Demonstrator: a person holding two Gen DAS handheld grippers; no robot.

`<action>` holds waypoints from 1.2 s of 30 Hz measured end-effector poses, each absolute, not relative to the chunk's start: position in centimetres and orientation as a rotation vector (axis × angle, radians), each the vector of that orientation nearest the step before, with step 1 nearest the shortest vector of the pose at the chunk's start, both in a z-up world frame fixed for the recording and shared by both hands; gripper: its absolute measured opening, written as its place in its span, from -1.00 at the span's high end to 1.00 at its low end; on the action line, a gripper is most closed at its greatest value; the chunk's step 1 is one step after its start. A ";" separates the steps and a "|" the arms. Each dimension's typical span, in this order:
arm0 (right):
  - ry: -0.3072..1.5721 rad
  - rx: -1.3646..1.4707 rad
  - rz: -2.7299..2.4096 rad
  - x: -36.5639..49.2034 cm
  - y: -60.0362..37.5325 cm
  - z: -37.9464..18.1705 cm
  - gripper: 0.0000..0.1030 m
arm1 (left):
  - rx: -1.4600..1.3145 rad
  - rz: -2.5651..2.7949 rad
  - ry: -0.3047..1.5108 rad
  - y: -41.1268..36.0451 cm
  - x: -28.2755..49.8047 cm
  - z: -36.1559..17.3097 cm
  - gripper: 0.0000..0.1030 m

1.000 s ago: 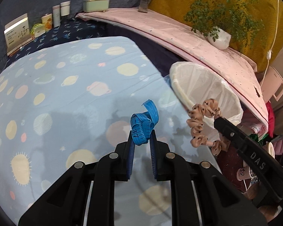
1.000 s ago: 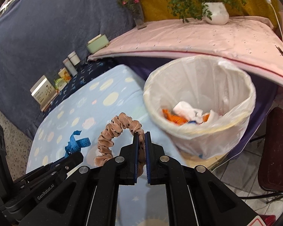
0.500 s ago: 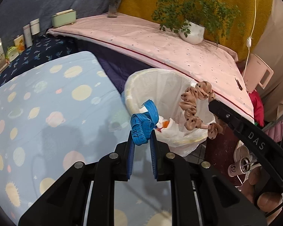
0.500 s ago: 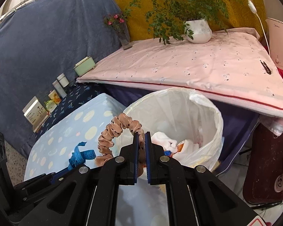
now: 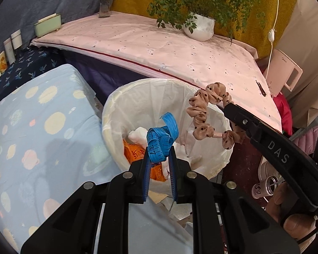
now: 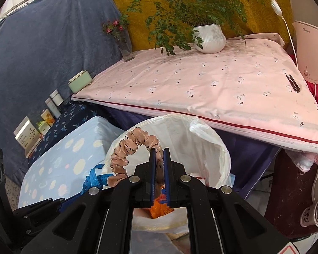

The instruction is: Collect trash

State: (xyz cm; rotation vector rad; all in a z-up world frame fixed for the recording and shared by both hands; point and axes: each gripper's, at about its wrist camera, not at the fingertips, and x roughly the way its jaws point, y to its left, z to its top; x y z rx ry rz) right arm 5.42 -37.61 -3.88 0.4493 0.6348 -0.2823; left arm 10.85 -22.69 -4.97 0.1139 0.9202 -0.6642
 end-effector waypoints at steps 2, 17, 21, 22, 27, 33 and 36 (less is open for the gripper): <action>0.642 0.456 -0.291 5.7 -38.1 -4.3 0.86 | 0.116 -0.671 0.931 -23.3 11.2 -5.4 0.70; 0.674 0.465 -0.307 7.8 -39.1 -6.2 0.57 | 0.092 -0.609 0.930 -23.1 13.3 -6.4 -0.05; 0.674 0.450 -0.300 7.8 -38.7 -5.9 0.43 | 0.100 -0.572 0.917 -22.3 13.3 -6.4 -0.13; 0.674 0.446 -0.299 7.8 -38.6 -5.8 0.40 | 0.098 -0.567 0.918 -22.1 13.3 -6.4 -0.14; 0.672 0.431 -0.289 7.2 -38.0 -5.2 0.25 | 0.099 -0.537 0.905 -21.0 12.8 -6.1 -0.17; 0.678 0.398 -0.275 6.2 -36.9 -4.4 0.17 | 0.116 -0.505 0.868 -19.6 11.4 -5.3 -0.33; 0.687 0.374 -0.266 5.6 -36.1 -4.1 0.10 | 0.116 -0.496 0.861 -19.0 10.7 -5.0 -0.34</action>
